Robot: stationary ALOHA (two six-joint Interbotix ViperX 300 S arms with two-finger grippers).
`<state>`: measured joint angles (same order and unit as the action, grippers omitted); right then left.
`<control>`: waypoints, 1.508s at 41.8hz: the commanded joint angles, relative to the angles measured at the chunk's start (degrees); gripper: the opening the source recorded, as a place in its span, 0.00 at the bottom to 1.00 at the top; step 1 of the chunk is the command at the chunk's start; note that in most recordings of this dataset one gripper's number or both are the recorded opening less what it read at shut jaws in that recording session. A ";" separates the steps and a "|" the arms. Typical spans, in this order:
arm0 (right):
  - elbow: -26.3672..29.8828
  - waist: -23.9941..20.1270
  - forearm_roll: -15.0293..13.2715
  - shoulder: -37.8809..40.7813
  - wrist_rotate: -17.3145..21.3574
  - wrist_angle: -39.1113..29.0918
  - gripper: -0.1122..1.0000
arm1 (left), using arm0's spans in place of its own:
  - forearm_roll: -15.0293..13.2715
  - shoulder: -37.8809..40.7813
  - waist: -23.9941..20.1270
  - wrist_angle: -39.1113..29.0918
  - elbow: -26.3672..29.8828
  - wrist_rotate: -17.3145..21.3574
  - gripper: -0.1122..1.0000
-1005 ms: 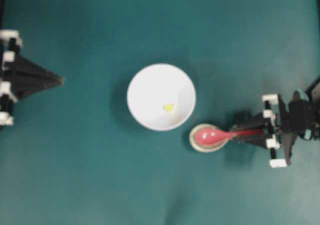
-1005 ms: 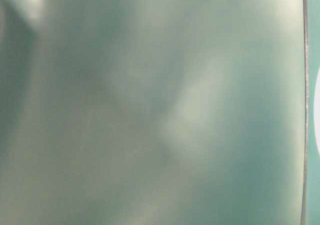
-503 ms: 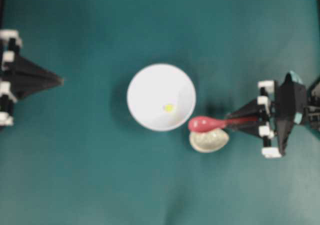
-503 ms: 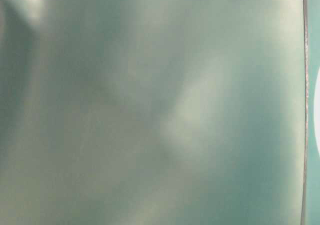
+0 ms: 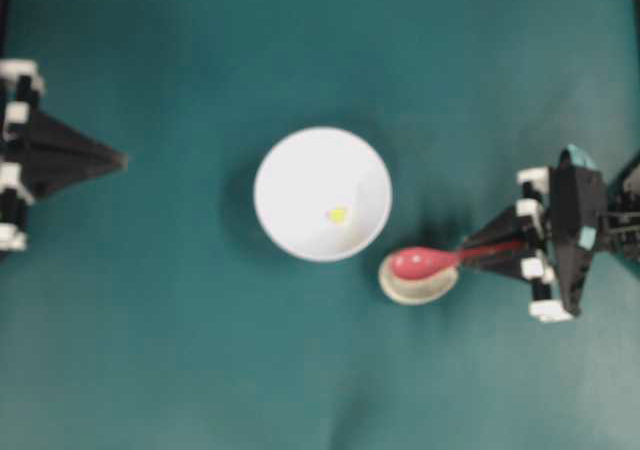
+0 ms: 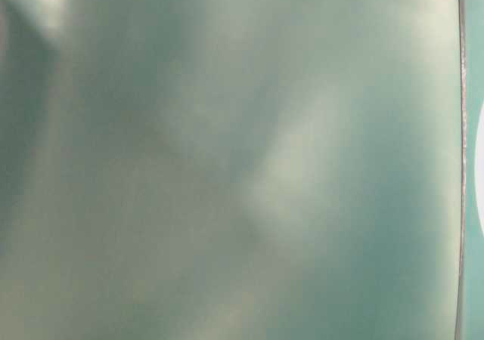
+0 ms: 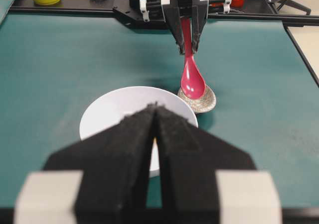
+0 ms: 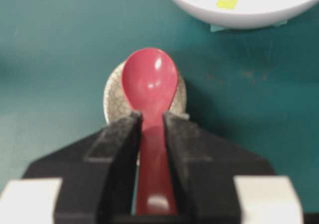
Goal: Scoop the yellow hexagonal prism block from the bowl with a spoon using the right arm.
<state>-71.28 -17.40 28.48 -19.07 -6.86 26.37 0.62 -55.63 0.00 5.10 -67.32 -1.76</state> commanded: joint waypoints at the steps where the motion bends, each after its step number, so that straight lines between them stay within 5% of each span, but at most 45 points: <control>1: 0.97 0.09 0.00 0.26 0.09 0.18 0.30 | 0.18 0.18 0.00 0.35 1.05 0.00 0.10; 25: 1.49 0.00 0.00 1.67 0.35 0.09 0.30 | 0.18 0.18 -0.09 0.18 1.05 0.00 0.10; 33: 0.88 0.09 0.00 1.67 0.26 0.44 0.48 | 0.18 0.26 0.00 0.18 1.05 0.00 0.10; 38: 0.09 -0.35 0.00 1.67 0.26 1.58 0.50 | 0.18 0.35 0.00 0.18 1.05 0.00 0.10; 50: -3.78 -5.36 0.00 3.25 2.20 13.18 0.51 | 0.18 0.53 -0.09 0.18 0.97 0.00 0.10; 63: -4.66 -9.49 0.00 15.03 5.27 26.98 0.51 | 0.18 0.62 0.00 0.18 0.88 0.00 0.10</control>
<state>-76.29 -26.37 28.48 -5.89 -1.93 50.27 0.62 -55.55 0.00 5.01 -67.41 -1.76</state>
